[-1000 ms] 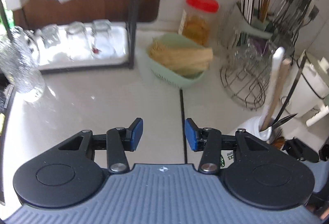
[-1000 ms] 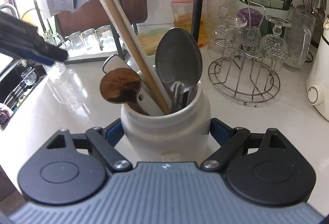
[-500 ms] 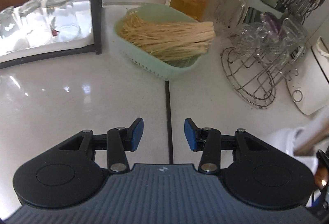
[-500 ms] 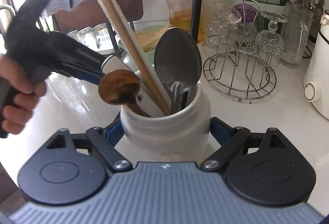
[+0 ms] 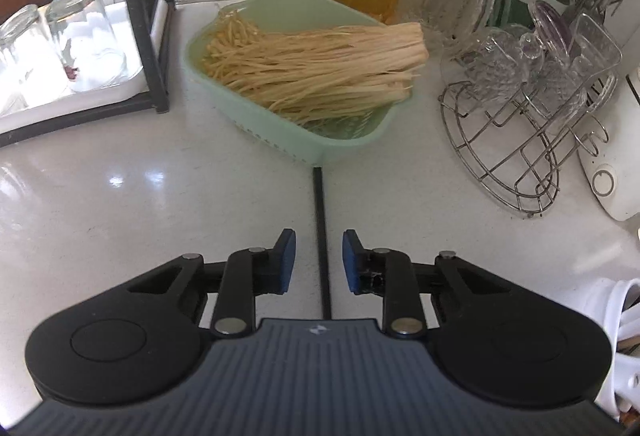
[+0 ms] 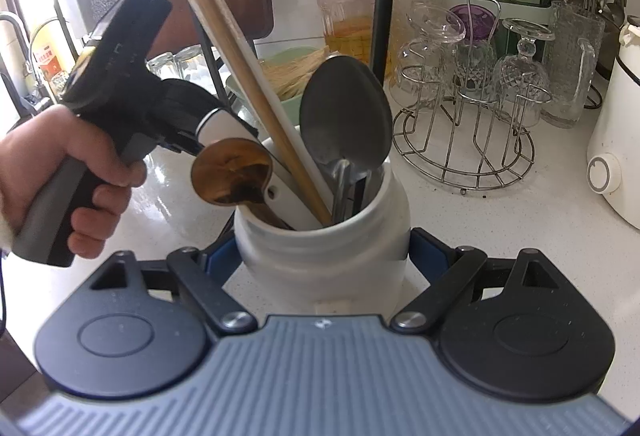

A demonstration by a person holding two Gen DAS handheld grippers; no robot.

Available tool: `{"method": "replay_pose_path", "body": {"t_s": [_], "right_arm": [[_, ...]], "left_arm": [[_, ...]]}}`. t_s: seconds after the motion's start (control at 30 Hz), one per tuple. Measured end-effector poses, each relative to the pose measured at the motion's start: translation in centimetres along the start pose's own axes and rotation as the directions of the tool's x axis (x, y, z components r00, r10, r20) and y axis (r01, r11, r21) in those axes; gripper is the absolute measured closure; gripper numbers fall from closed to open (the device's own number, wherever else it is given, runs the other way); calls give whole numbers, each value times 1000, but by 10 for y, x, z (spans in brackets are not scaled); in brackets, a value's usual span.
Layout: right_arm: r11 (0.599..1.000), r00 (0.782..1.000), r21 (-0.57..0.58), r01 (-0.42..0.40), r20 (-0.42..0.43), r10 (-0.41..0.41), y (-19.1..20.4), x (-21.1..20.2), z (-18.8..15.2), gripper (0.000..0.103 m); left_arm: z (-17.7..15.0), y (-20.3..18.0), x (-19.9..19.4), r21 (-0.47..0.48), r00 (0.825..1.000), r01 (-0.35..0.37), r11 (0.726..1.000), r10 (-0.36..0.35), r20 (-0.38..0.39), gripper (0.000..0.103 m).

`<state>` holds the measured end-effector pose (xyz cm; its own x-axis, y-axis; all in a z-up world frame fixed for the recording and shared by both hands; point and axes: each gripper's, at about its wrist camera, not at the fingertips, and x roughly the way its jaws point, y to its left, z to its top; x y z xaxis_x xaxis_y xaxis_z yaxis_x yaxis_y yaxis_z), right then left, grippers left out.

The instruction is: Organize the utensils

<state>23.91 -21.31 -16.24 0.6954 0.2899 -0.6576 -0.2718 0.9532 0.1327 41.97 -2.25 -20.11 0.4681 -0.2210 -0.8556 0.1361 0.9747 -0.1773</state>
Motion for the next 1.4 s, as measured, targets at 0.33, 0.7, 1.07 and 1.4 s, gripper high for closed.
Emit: {"method": "replay_pose_path", "body": {"t_s": [0.33,0.7,1.07,1.4], "right_arm": [[1000,1000,-3,0,-6,0,1,0,0,12],[1000,1000,-12,-6,-21,5,0,1,2,12],[1000,999,-25,-9,-32,8,5,2,2,12],[1000,999,-22,2,-39,-3,11,8,5,12]], "left_arm": [[-6,-7,5,11,998,-52,999,53,-38,97],[-26,0,-30,-44,999,-49,998,49,-21,98],[-44,9,-87,-108,999,-12,994,17,45,98],[-72,4,-145,-136,995,54,989,-41,96,98]]}}
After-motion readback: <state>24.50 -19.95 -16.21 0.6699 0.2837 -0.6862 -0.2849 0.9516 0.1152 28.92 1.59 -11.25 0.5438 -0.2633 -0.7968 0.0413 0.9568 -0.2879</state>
